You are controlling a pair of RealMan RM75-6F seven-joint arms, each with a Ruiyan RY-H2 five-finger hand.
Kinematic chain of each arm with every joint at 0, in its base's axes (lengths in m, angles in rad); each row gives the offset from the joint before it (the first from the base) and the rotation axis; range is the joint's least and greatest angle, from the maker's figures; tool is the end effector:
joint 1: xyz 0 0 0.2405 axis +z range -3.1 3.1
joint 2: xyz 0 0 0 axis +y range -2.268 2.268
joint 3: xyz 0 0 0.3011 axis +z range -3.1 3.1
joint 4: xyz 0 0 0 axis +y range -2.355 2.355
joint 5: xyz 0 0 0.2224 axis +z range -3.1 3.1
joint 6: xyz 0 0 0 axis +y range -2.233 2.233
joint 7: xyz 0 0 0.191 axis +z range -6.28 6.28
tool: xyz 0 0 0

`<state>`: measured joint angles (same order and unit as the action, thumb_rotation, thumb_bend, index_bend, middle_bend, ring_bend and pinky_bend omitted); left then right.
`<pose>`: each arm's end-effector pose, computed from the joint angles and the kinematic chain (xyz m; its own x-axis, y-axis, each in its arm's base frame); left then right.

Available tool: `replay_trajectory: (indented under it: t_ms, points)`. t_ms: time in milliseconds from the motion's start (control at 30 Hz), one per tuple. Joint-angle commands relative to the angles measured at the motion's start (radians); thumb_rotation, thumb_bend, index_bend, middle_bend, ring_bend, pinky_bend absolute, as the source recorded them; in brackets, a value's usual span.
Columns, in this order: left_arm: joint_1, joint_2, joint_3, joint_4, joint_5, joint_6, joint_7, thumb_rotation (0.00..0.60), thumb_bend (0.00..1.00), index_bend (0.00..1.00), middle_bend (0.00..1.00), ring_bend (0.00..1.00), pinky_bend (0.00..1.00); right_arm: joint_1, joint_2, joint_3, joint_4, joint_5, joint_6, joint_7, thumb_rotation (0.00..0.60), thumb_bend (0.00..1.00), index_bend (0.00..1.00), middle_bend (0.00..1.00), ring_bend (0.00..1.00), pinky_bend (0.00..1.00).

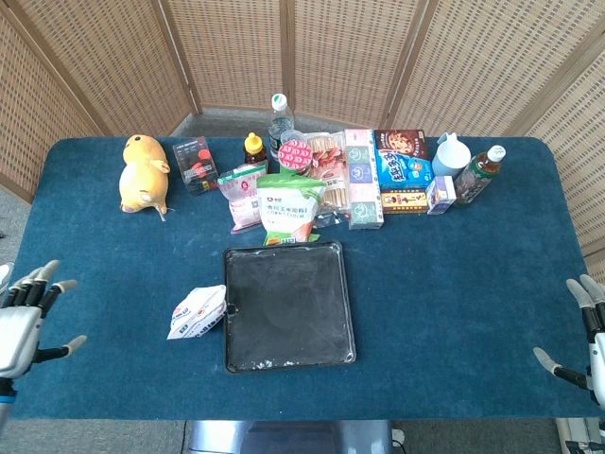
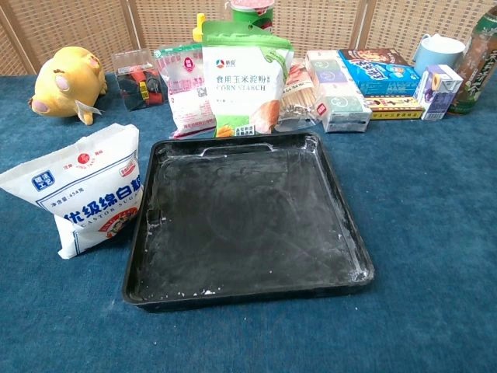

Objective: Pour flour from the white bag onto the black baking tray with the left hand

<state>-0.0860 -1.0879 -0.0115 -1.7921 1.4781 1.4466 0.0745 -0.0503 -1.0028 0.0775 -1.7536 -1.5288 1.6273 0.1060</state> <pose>-0.3285 0.2205 0.1491 0.3261 0.0909 0.9409 0.9448 0.0003 -0.3275 -0.3424 -0.1892 0.2223 0.2796 0.1206 0.9525 -0.9598 0.0620 0.2739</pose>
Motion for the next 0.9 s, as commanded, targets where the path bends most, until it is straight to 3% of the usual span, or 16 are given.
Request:
replay_trajectory:
  t_ms: [33,233,467,900]
  points:
    - [-0.003,-0.207,-0.001,0.091,-0.029,-0.024,-0.043,0.600,0.03,0.20,0.00,0.00,0.07,0.002,0.002,-0.004,-0.001,0.001,-0.008,0.001,0.600,0.02,0.02,0.00,0.00,0.00]
    - [-0.021,-0.404,-0.015,0.184,-0.066,-0.057,-0.022,0.600,0.02,0.20,0.00,0.00,0.07,0.002,0.007,-0.004,-0.002,0.002,-0.011,0.012,0.600,0.02,0.02,0.00,0.00,0.00]
    - [-0.022,-0.607,-0.038,0.287,-0.064,-0.021,-0.051,0.600,0.02,0.20,0.00,0.00,0.07,0.002,0.013,-0.003,-0.001,0.004,-0.012,0.028,0.600,0.02,0.02,0.00,0.00,0.00]
    - [-0.047,-0.763,-0.091,0.381,-0.098,-0.017,-0.004,0.600,0.02,0.20,0.00,0.00,0.07,-0.005,0.031,-0.002,0.002,0.004,-0.003,0.077,0.600,0.02,0.01,0.00,0.00,0.00]
